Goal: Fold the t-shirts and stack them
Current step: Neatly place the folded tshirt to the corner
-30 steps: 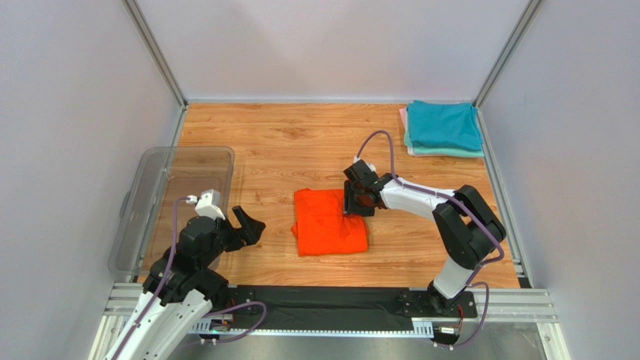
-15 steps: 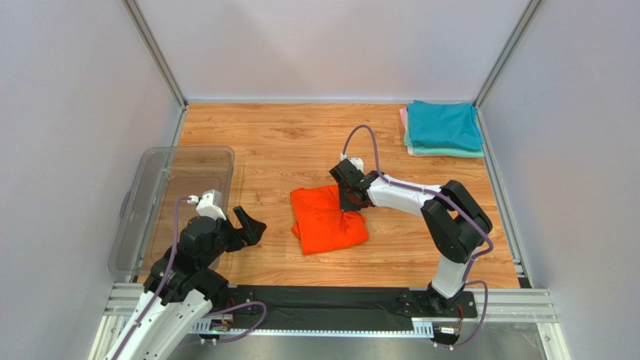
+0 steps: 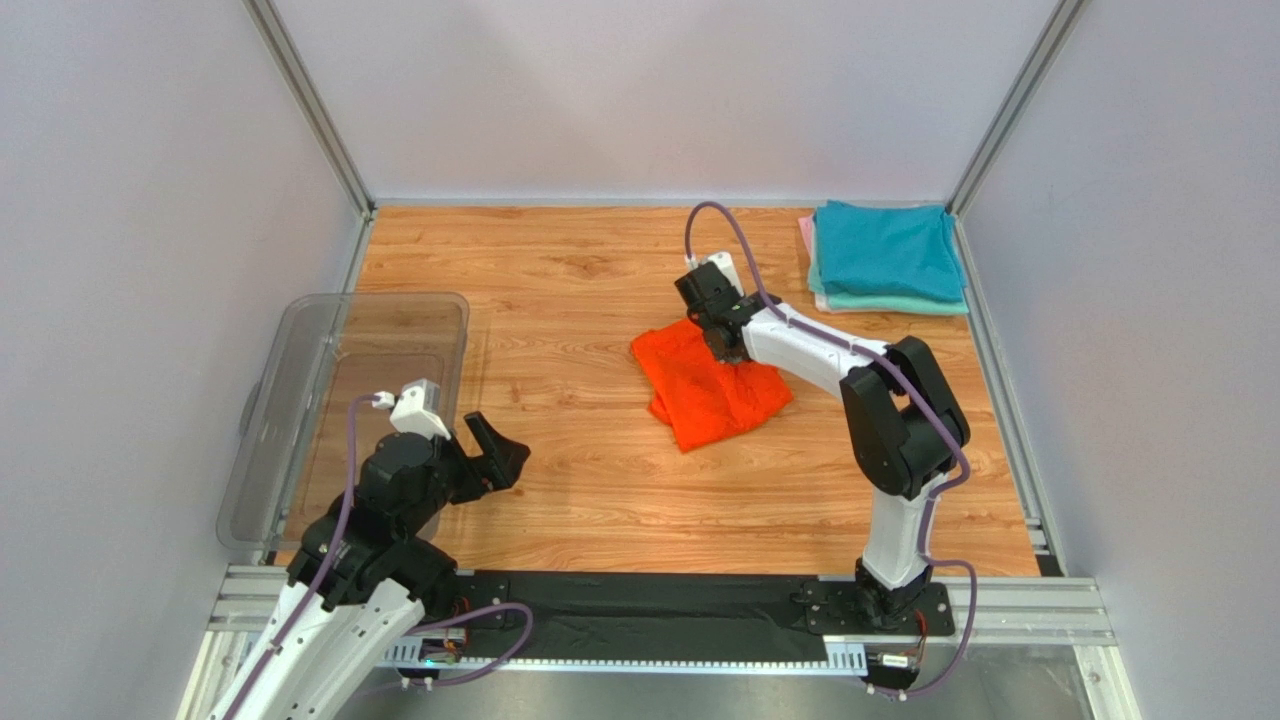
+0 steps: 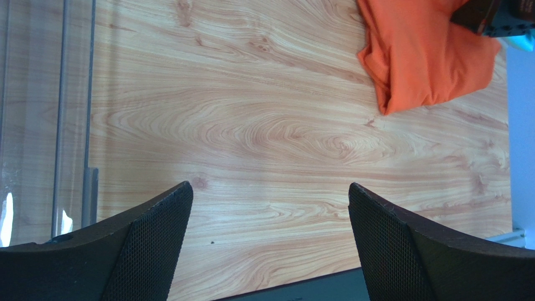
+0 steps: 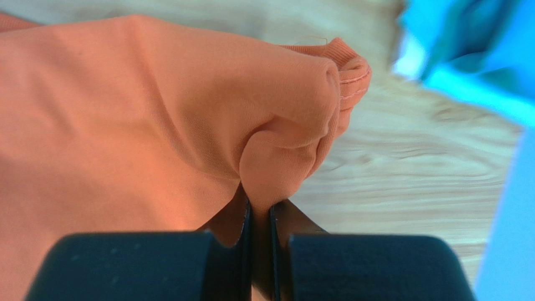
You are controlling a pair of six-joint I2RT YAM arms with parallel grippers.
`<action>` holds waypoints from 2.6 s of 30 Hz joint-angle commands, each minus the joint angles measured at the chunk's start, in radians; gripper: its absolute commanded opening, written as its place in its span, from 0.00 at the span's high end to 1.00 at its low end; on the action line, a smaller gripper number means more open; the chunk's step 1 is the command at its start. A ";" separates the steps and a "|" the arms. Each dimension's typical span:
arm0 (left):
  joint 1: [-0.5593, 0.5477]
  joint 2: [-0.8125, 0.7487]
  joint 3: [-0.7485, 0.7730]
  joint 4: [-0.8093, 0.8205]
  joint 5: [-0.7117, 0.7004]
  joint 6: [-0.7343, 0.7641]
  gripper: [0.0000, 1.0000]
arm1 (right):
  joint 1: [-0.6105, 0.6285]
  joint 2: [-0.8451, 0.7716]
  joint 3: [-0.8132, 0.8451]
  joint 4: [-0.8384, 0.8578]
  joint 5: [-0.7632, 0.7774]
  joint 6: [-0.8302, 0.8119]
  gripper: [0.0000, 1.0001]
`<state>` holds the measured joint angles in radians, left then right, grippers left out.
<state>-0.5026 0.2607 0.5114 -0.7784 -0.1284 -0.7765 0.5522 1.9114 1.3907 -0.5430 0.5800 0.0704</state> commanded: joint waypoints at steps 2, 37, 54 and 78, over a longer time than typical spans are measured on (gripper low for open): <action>-0.001 0.005 0.007 -0.010 -0.037 -0.012 0.00 | -0.075 0.047 0.106 0.037 0.176 -0.191 1.00; -0.002 0.071 0.024 -0.059 -0.125 -0.041 0.00 | -0.256 0.092 0.665 -0.015 0.296 -0.485 1.00; -0.002 0.083 0.024 -0.061 -0.128 -0.043 0.00 | -0.293 0.084 0.814 -0.097 0.221 -0.458 1.00; -0.001 0.112 0.029 -0.068 -0.140 -0.043 0.00 | -0.494 0.282 0.909 -0.110 0.011 -0.356 1.00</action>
<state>-0.5026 0.3592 0.5114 -0.8455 -0.2546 -0.8097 0.0872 2.1887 2.2356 -0.6884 0.6136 -0.3069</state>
